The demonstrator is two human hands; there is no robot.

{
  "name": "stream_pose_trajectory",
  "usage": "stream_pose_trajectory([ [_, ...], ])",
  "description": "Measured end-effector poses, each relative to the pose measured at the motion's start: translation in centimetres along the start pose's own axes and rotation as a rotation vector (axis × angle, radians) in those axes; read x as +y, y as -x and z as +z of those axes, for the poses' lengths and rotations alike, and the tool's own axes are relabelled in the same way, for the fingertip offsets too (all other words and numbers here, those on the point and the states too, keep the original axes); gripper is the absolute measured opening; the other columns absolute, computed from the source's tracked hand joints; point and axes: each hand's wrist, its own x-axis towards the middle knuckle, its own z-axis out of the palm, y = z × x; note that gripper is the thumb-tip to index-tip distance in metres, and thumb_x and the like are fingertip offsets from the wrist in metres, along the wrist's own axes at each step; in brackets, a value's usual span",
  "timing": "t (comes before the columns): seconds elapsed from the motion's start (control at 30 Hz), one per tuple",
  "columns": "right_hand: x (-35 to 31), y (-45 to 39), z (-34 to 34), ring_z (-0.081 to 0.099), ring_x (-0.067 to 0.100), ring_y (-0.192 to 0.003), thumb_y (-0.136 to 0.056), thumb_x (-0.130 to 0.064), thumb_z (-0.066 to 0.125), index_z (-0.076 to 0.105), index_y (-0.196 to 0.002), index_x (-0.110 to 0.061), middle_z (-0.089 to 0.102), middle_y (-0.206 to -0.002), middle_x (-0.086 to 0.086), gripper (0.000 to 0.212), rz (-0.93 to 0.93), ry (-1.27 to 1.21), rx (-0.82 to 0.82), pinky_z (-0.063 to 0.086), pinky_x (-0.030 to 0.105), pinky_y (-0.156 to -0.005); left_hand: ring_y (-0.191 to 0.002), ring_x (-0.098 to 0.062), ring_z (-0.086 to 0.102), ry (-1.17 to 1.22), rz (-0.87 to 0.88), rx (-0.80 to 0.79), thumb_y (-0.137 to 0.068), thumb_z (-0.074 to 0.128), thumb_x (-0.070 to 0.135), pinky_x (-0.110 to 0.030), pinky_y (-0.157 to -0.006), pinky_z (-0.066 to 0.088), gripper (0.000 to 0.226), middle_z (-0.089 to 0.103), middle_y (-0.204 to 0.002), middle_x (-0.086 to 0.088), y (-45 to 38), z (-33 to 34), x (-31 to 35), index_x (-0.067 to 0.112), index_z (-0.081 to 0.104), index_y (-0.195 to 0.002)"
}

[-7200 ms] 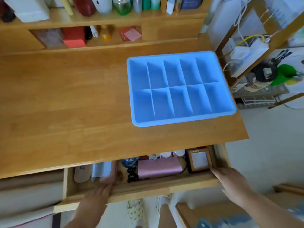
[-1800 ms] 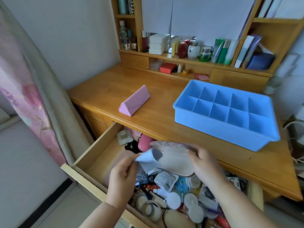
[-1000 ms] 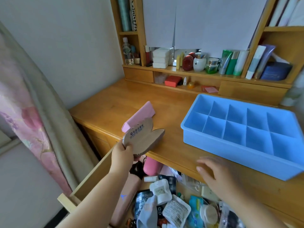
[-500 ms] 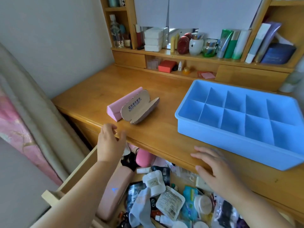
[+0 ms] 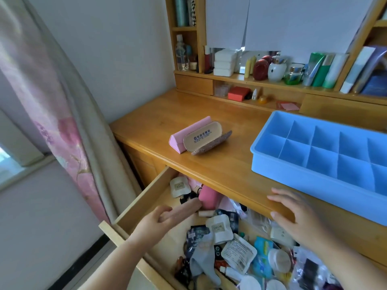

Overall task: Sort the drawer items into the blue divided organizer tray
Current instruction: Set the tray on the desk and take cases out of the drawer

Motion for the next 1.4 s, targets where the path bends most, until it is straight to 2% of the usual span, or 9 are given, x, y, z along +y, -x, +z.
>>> stream_pose_trajectory([
  [0.27, 0.5, 0.0, 1.3, 0.047, 0.011, -0.119, -0.082, -0.027, 0.069, 0.067, -0.115, -0.028, 0.052, -0.129, -0.017, 0.032, -0.02, 0.149, 0.119, 0.041, 0.035, -0.096, -0.05, -0.006, 0.056, 0.536, 0.266, 0.525, -0.069, 0.055, 0.055, -0.019, -0.046, 0.045, 0.023, 0.064, -0.061, 0.002, -1.5, -8.2, 2.8, 0.042, 0.062, -0.087],
  [0.5, 0.3, -0.1, 1.6, 0.054, 0.009, -0.109, -0.085, -0.045, 0.042, 0.072, -0.106, -0.021, 0.062, -0.121, -0.008, 0.044, -0.11, 0.208, 0.236, 0.05, 0.042, -0.091, -0.09, -0.012, 0.056, 0.355, 0.142, 0.647, -0.082, 0.057, 0.054, -0.022, -0.069, 0.042, 0.051, 0.055, -0.119, -0.002, -14.4, -9.5, 5.1, 0.025, 0.049, -0.124],
  [0.63, 0.0, 0.2, 1.4, 0.05, 0.005, -0.114, -0.086, -0.041, 0.048, 0.07, -0.11, -0.024, 0.057, -0.125, -0.013, 0.037, -0.094, 0.213, 0.2, 0.041, 0.036, -0.098, -0.134, -0.026, 0.036, 0.055, 0.124, 0.55, -0.087, 0.057, 0.051, -0.039, -0.108, 0.033, 0.077, 0.037, -0.148, -0.007, -18.9, -9.2, 5.8, 0.018, 0.025, -0.148],
  [0.73, 0.1, 0.2, 1.5, 0.051, 0.009, -0.118, -0.086, -0.03, 0.058, 0.068, -0.113, -0.024, 0.054, -0.128, -0.013, 0.03, -0.087, 0.202, 0.186, 0.033, 0.036, -0.103, -0.143, -0.03, 0.017, -0.06, 0.115, 0.492, -0.09, 0.055, 0.045, -0.043, -0.117, 0.017, 0.079, 0.021, -0.156, -0.01, -19.4, -9.2, 6.2, 0.017, 0.014, -0.152],
  [0.9, -0.6, 1.5, 2.1, 0.051, 0.019, -0.122, -0.086, -0.023, 0.063, 0.066, -0.117, -0.018, 0.056, -0.133, -0.003, 0.031, -0.161, 0.342, 0.19, 0.035, 0.039, -0.109, -0.099, -0.032, 0.047, 0.147, 0.479, 0.927, -0.083, 0.056, 0.016, -0.035, -0.088, 0.037, 0.026, 0.051, -0.103, -0.015, -11.9, -3.8, 5.5, 0.0, 0.053, -0.103],
  [1.0, -1.7, 4.0, 4.7, 0.05, 0.016, -0.12, -0.09, -0.029, 0.044, 0.067, -0.115, -0.021, 0.058, -0.131, -0.002, 0.034, -0.34, 0.399, 0.059, 0.037, 0.041, -0.105, -0.085, -0.02, 0.05, -0.031, 0.575, 0.599, -0.081, 0.061, 0.013, -0.031, -0.073, 0.043, 0.008, 0.051, -0.088, 0.002, -8.1, 3.0, 3.5, 0.01, 0.057, -0.088],
  [1.13, -1.8, 6.6, 7.9, 0.056, 0.012, -0.119, -0.076, -0.041, 0.072, 0.065, -0.118, -0.032, 0.054, -0.135, -0.008, 0.043, -0.251, 0.415, -0.274, 0.045, 0.036, -0.101, -0.11, -0.03, 0.048, -0.299, 0.413, 0.184, -0.086, 0.058, 0.034, -0.039, -0.087, 0.045, 0.047, 0.049, -0.121, -0.006, -9.1, 9.2, 3.5, 0.02, 0.047, -0.13],
  [1.23, -1.6, 8.0, 9.2, 0.06, 0.005, -0.113, -0.058, -0.061, 0.078, 0.066, -0.115, -0.037, 0.058, -0.13, -0.011, 0.063, -0.172, 0.44, -0.359, 0.047, 0.029, -0.097, -0.111, -0.033, 0.051, -0.454, 0.316, 0.183, -0.084, 0.054, 0.052, -0.041, -0.089, 0.042, 0.059, 0.052, -0.121, -0.011, -11.3, 10.7, 5.5, 0.017, 0.04, -0.13],
  [1.4, -1.8, 9.0, 10.2, 0.06, 0.0, -0.111, -0.057, -0.069, 0.069, 0.063, -0.119, -0.042, 0.058, -0.129, -0.017, 0.068, -0.194, 0.453, -0.382, 0.016, 0.031, -0.105, -0.112, -0.031, 0.052, -0.574, 0.249, 0.241, -0.078, 0.053, 0.064, -0.042, -0.105, 0.028, 0.062, 0.063, -0.108, -0.008, -11.7, 10.1, 6.3, 0.014, 0.045, -0.114],
])
